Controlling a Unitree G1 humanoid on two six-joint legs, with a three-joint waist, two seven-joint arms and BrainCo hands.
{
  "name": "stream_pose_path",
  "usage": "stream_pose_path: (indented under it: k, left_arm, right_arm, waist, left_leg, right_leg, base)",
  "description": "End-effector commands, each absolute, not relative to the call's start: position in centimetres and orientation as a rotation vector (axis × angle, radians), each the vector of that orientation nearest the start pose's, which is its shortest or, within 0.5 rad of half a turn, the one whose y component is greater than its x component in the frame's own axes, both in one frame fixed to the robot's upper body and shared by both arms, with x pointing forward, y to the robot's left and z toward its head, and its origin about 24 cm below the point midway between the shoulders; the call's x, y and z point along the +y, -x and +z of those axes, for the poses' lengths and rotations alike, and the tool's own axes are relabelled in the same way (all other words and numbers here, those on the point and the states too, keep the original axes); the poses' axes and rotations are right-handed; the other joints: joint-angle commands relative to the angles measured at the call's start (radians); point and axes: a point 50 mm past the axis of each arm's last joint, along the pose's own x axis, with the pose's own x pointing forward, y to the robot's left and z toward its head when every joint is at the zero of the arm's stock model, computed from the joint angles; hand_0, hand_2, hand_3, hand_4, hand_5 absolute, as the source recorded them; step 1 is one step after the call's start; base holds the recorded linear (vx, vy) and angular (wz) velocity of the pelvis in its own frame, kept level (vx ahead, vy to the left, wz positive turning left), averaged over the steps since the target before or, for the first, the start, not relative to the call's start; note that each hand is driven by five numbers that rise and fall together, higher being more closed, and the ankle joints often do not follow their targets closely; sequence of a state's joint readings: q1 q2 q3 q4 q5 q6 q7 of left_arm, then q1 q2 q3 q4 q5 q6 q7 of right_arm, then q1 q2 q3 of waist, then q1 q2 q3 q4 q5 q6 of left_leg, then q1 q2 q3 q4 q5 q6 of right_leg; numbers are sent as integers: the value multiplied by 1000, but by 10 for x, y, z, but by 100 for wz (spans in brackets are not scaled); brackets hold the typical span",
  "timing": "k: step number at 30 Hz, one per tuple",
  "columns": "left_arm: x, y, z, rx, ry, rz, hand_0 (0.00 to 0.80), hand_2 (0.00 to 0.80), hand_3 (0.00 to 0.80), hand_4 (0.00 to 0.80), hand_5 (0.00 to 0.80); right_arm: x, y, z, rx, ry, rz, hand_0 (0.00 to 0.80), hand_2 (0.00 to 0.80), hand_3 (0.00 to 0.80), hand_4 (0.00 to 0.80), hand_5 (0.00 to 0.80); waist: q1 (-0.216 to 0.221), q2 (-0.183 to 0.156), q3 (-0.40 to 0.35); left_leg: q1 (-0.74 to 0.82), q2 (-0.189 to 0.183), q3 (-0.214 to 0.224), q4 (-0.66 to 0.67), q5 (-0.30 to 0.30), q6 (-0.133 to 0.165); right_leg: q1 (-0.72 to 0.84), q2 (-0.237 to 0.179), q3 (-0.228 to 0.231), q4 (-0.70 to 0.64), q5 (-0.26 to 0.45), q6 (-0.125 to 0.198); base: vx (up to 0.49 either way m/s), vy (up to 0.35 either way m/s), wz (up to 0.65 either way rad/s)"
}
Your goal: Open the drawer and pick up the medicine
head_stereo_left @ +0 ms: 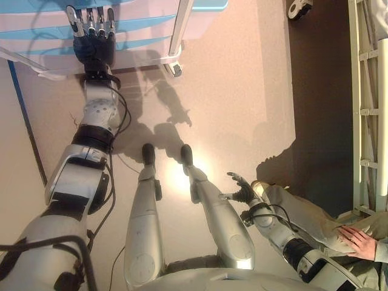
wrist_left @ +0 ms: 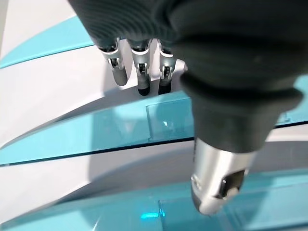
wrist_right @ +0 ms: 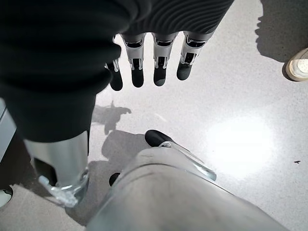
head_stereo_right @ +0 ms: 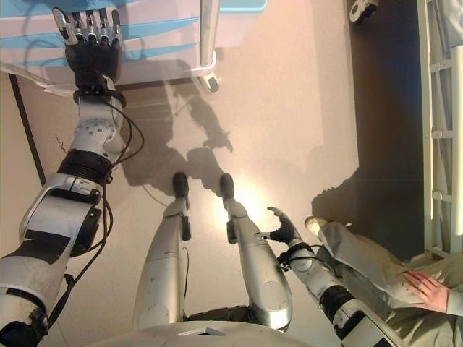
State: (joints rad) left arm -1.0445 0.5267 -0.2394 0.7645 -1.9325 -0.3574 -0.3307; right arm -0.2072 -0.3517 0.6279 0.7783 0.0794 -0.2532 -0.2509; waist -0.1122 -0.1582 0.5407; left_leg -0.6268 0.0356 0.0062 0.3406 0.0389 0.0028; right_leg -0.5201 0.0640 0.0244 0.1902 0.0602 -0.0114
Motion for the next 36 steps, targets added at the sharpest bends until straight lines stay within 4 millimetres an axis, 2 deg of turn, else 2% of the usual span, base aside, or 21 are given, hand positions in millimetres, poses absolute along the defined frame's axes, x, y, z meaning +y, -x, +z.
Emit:
stream_pose_path:
  k: [1,5,9,14,15,16,20,22,26,27,29,30,32,33,36]
  left_arm:
    - [214,-355,378,-1112,944,-660,800,800,800,800,800]
    - [202,-348,380,-1131,874,-761,800,800,800,800,800]
    - [199,-345,369,-1131,841,-791,800,800,800,800,800]
    - [212,-344,333,-1122,903,-768,800,800,800,800,800]
    - [219,-343,314,-1112,943,-748,800,800,800,800,800]
    - [221,-342,310,-1110,952,-739,800,800,800,800,800]
    - [234,-334,236,-1047,1046,-653,800,800,800,800,800]
    - [239,-321,187,-980,1101,-602,800,800,800,800,800]
    - [234,-295,116,-814,1164,-520,800,800,800,800,800]
    - [229,-279,83,-720,1204,-482,800,800,800,800,800]
    - [227,-270,66,-656,1224,-454,800,800,800,800,800]
    - [226,-253,37,-539,1234,-397,800,800,800,800,800]
    - [225,-239,14,-446,1251,-343,800,800,800,800,800]
    - [225,-224,-7,-359,1250,-289,800,800,800,800,800]
    - [227,-199,-40,-188,1279,-178,800,800,800,800,800]
  right_arm:
    - [-155,-235,-66,306,515,269,0,0,0,0,0]
    - [-158,-236,-66,307,527,264,0,0,0,0,0]
    - [-160,-238,-63,294,539,253,0,0,0,0,0]
    - [-165,-242,-59,282,549,217,0,0,0,0,0]
    - [-167,-242,-58,283,551,201,0,0,0,0,0]
    - [-168,-242,-58,285,552,198,0,0,0,0,0]
    - [-178,-243,-57,308,570,157,0,0,0,0,0]
    - [-187,-239,-60,339,593,144,0,0,0,0,0]
    - [-204,-230,-67,398,635,121,0,0,0,0,0]
    - [-212,-225,-70,431,652,112,0,0,0,0,0]
    - [-217,-221,-72,450,661,110,0,0,0,0,0]
    - [-224,-216,-74,474,678,116,0,0,0,0,0]
    - [-229,-213,-75,493,685,121,0,0,0,0,0]
    - [-233,-210,-76,511,694,129,0,0,0,0,0]
    - [-241,-203,-80,548,702,138,0,0,0,0,0]
  waist:
    - [23,-95,-21]
    - [30,-83,-21]
    - [40,-65,-21]
    - [66,-35,-21]
    - [78,-24,-21]
    - [80,-20,-21]
    - [115,25,-21]
    - [140,60,-21]
    - [174,110,-33]
    - [185,124,-53]
    - [189,130,-68]
    - [196,135,-89]
    - [199,137,-111]
    - [204,139,-130]
    - [210,143,-166]
  left_leg:
    - [-32,-30,64,76,-118,17]
    - [-22,-41,59,68,-118,20]
    - [-17,-51,55,69,-122,22]
    - [8,-65,43,66,-127,23]
    - [22,-70,39,71,-133,21]
    - [26,-71,37,73,-134,21]
    - [74,-93,21,87,-141,24]
    - [120,-102,12,93,-154,27]
    - [198,-119,0,95,-160,28]
    - [233,-125,-7,95,-162,26]
    - [252,-128,-12,89,-156,25]
    - [288,-129,-17,84,-159,20]
    - [313,-128,-21,66,-145,15]
    - [339,-127,-27,48,-135,9]
    - [389,-122,-31,7,-116,-3]
  right_leg:
    - [37,-27,-31,-38,18,48]
    - [35,-25,-26,-30,14,43]
    - [29,-28,-25,-9,-3,39]
    - [41,-34,-40,18,-32,30]
    - [49,-39,-47,30,-45,28]
    - [51,-40,-48,33,-49,28]
    - [82,-59,-72,85,-92,16]
    - [113,-73,-90,137,-137,8]
    - [177,-103,-123,189,-180,-3]
    - [213,-112,-137,192,-187,-2]
    - [237,-116,-146,183,-182,-2]
    - [279,-119,-155,174,-185,0]
    - [310,-123,-163,156,-177,1]
    - [341,-125,-169,141,-174,4]
    - [398,-129,-179,110,-170,8]
  base:
    - [-4,44,-9]
    - [-8,37,-10]
    - [-27,41,0]
    - [-42,21,0]
    - [0,0,0]
    - [-34,26,3]
    - [-36,42,9]
    - [2,60,12]
    - [35,35,30]
    - [97,26,39]
    - [74,6,32]
    - [77,-6,29]
    - [87,-8,26]
    - [107,-1,28]
    - [139,20,29]
